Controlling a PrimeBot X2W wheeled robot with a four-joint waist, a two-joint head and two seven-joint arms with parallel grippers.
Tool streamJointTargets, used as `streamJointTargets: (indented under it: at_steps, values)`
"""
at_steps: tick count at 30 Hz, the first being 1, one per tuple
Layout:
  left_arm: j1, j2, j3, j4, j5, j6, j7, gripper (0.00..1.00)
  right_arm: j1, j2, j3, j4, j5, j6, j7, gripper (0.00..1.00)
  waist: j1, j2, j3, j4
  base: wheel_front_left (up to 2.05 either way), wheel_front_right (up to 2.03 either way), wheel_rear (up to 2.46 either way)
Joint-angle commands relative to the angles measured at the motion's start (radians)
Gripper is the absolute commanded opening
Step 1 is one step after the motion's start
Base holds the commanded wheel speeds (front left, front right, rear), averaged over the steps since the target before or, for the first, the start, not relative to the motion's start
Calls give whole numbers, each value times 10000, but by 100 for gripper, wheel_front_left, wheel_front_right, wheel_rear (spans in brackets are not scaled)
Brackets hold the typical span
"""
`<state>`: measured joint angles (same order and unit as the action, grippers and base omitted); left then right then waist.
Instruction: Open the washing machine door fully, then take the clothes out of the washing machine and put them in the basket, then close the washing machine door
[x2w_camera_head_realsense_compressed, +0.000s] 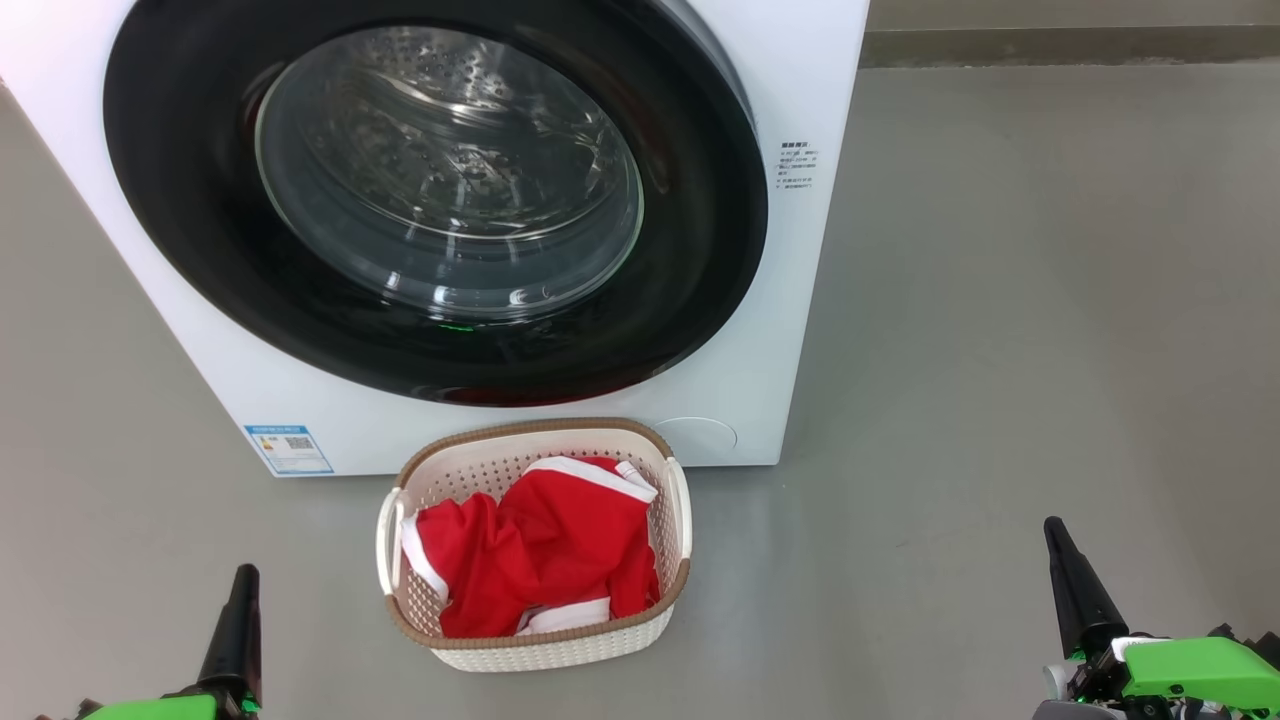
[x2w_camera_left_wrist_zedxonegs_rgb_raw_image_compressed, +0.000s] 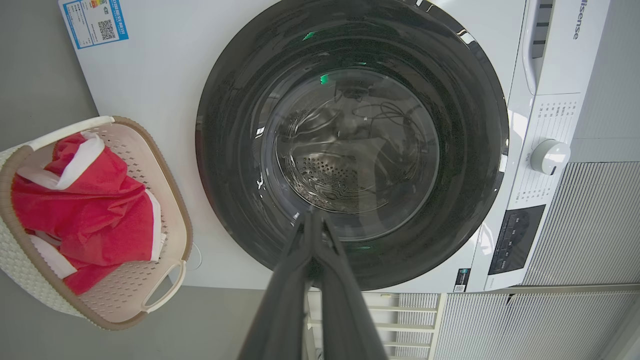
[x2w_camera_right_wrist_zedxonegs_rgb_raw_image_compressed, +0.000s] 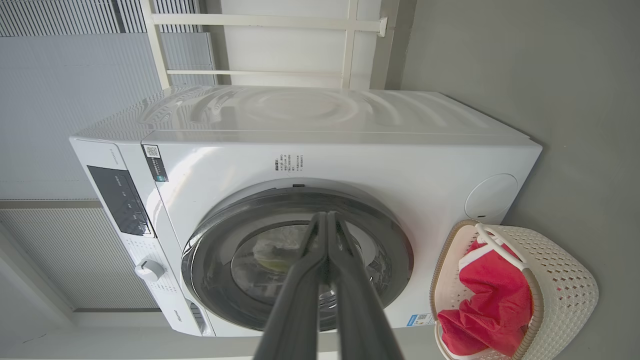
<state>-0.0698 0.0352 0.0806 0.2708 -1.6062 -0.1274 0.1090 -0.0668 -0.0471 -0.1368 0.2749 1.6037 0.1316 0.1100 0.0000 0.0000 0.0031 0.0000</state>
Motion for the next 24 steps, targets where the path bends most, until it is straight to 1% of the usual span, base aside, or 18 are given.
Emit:
streamJointTargets:
  at_steps: [1,24]
  values:
    - [-382,153,340,-259,-17,-33,48,0,-412,-33,220,-301,40,-9,40,0,0,0,0,0,0,0,0]
    - [-382,152,341,-259,-16,-33,49,0,-412,-32,220,-301,40,-9,41,0,0,0,0,0,0,0,0]
